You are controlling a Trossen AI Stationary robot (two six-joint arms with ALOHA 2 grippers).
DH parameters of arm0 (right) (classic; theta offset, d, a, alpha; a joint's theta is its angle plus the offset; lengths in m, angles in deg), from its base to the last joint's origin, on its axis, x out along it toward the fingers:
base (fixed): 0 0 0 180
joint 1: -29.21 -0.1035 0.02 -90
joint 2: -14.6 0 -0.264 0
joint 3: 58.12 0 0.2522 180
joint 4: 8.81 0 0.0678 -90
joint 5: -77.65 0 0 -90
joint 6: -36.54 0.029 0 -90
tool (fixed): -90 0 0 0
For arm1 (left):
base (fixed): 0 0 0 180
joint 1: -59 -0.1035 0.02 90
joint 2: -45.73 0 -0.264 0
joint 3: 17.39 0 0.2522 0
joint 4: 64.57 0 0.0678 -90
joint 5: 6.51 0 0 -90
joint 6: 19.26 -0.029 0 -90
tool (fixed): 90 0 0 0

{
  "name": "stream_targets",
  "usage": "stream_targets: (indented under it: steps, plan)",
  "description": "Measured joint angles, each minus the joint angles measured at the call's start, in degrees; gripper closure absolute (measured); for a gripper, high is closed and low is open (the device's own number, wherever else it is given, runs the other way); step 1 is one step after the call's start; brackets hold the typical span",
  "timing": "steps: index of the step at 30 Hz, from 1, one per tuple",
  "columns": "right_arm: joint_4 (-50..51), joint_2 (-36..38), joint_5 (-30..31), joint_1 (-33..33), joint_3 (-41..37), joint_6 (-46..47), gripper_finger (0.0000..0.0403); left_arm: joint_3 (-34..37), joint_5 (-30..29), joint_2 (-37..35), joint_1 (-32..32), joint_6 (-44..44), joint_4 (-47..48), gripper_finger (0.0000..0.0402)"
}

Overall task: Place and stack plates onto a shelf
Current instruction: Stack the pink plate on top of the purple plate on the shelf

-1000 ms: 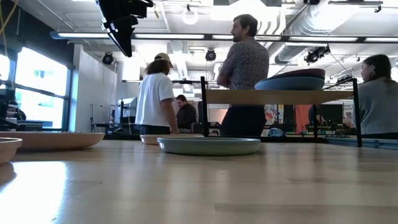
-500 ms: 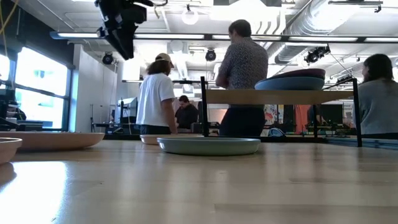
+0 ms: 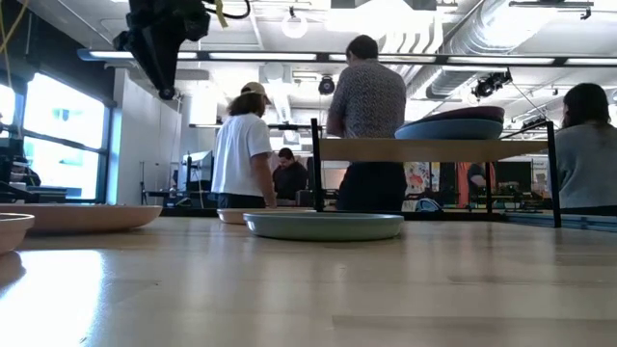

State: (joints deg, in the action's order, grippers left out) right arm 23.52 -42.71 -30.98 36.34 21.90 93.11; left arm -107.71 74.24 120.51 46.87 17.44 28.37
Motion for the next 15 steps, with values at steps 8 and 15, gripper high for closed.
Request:
stream_targets:
  steps: [8,15]
  plan:
    - [0.0,-0.9,2.0,-4.2,0.0,0.1,0.0275,0.0,1.3,0.0,6.3,9.5,0.4,0.0280]
    - [0.0,-0.9,2.0,-5.9,0.0,0.0,0.0275,2.8,0.8,0.4,12.8,21.0,-1.5,0.0280]
